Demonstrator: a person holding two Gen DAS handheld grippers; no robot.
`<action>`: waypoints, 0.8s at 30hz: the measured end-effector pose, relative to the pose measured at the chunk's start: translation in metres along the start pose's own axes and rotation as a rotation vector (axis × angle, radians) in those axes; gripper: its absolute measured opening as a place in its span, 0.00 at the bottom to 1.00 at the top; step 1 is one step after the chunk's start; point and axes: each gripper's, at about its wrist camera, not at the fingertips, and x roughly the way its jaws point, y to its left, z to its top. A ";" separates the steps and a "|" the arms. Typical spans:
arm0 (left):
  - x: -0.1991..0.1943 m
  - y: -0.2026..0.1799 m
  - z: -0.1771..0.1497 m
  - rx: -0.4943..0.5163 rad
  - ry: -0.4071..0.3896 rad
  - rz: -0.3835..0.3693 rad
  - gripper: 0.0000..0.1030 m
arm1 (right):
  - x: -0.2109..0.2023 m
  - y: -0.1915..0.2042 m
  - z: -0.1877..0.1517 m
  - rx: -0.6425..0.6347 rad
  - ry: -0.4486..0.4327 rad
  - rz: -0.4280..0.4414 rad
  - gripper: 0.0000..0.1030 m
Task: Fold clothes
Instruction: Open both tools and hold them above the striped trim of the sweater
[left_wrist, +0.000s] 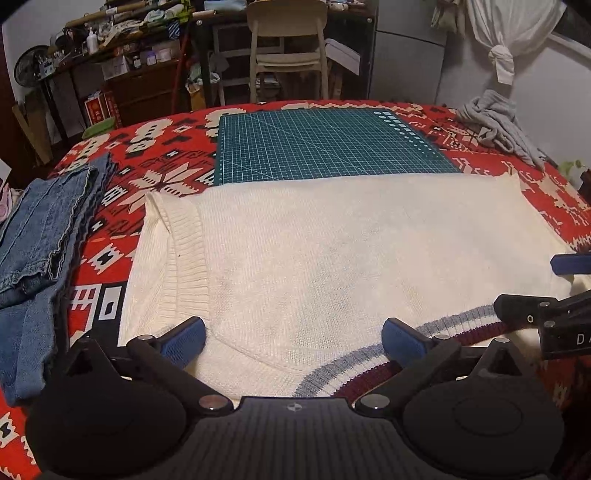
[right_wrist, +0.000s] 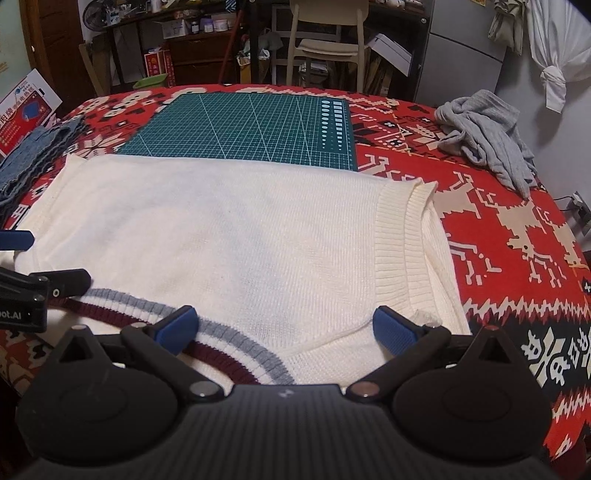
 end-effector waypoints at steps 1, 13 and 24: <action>0.000 0.001 0.001 -0.001 0.004 -0.003 1.00 | 0.000 -0.001 0.001 0.001 0.004 0.003 0.99; 0.001 0.000 0.003 0.010 0.029 -0.005 1.00 | 0.001 -0.003 0.000 -0.003 0.001 0.014 0.99; 0.001 -0.001 0.006 0.015 0.038 -0.005 1.00 | 0.000 0.001 -0.002 -0.014 -0.017 -0.011 0.99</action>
